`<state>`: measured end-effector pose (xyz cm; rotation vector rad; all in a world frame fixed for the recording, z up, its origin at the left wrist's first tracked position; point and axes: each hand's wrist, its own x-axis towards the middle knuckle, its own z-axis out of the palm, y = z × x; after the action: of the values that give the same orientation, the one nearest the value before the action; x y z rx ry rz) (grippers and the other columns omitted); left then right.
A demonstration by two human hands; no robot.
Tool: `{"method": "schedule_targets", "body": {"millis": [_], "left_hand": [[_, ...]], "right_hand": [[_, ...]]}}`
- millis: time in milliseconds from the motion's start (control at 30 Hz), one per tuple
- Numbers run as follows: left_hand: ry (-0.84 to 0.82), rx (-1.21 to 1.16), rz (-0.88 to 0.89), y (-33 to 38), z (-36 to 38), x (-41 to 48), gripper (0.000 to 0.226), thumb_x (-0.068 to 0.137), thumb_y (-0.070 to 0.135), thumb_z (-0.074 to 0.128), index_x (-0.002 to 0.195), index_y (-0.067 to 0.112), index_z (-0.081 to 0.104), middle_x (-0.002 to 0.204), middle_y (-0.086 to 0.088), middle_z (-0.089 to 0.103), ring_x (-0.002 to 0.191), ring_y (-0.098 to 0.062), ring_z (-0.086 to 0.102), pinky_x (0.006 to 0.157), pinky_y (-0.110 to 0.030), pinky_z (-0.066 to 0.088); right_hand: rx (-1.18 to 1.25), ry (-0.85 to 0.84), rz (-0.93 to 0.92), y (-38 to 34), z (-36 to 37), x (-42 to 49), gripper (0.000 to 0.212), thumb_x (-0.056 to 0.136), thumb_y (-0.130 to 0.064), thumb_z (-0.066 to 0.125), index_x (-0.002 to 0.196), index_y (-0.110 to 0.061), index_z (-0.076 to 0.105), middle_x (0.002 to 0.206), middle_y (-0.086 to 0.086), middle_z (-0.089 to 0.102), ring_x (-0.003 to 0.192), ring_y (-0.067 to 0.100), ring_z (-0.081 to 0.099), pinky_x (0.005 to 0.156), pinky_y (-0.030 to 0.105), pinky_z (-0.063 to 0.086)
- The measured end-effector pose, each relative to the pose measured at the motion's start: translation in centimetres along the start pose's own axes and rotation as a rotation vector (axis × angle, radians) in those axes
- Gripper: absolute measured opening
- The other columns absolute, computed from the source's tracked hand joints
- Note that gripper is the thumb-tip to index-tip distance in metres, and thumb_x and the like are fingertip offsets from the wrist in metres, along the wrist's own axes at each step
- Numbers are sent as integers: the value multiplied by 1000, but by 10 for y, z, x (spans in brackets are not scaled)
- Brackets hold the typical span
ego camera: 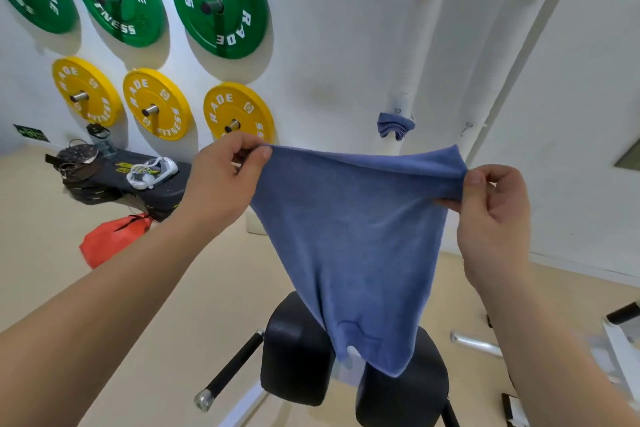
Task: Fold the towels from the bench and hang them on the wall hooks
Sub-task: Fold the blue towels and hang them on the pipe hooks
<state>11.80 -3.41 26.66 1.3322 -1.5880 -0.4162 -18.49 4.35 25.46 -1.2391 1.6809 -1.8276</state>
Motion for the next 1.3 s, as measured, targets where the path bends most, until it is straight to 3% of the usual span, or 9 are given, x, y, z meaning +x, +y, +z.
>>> {"method": "schedule_targets", "body": {"millis": [200,400,533,633,733,833,933,1100,1300], "left_hand": [[54,-6,-6,-20,-18,-26,6,96,29,67,91,29,71,78,17,69,79,1,62,68,-6,44],[-121,-100,-111,-55,-27,-40,9,96,27,66,88,27,70,73,6,68,64,-16,68,68,-46,63],[-266,62,-21,-58,-30,-19,9,97,27,64,89,25,68,79,6,69,74,-4,62,70,-24,49],[-291,82,28,-43,-32,17,12,99,27,61,97,19,69,89,4,70,78,-2,59,65,-10,41],[-219,21,94,-21,-41,49,12,99,26,61,99,18,69,88,5,69,80,-4,59,67,-9,42],[-180,-25,237,-9,-53,61,11,99,24,61,97,18,70,88,7,69,87,-2,59,72,-9,44],[-184,-18,344,-16,-58,51,11,99,23,61,96,17,70,91,5,68,87,-9,60,78,-24,50],[-284,-4,251,-59,-69,9,9,99,24,62,97,20,69,90,9,68,86,-9,61,80,-32,53],[-551,86,115,-136,-83,-75,9,95,26,68,87,30,67,81,13,67,79,-9,63,76,-33,54]], "right_hand": [[-58,-77,13,13,4,-44,14,109,-26,42,97,-29,48,82,-29,57,85,4,61,87,35,55],[-142,-195,124,22,15,-78,9,106,-25,49,100,-30,54,94,-10,64,95,10,64,82,29,51],[-276,-492,207,17,34,-64,33,89,-32,75,119,-27,63,106,-4,67,105,11,64,93,32,51],[-592,-661,-24,-2,47,-27,65,60,-68,79,116,-43,55,111,-12,52,107,7,51,93,29,43],[-890,-656,-284,-12,54,8,94,53,-66,80,136,-33,53,119,-9,39,115,14,39,92,31,44],[-1081,-321,-518,-22,60,18,45,73,-13,75,117,-17,64,107,1,51,107,30,52,65,40,55],[-944,-171,-525,-19,64,2,35,80,4,62,108,-14,69,100,3,60,99,29,56,67,41,54],[-868,-380,-269,11,65,-68,44,97,-2,54,140,-11,58,127,5,67,117,27,59,101,35,46],[-768,-602,16,56,51,-160,33,93,-14,62,105,-45,66,93,-20,69,85,2,63,76,20,48]]}}
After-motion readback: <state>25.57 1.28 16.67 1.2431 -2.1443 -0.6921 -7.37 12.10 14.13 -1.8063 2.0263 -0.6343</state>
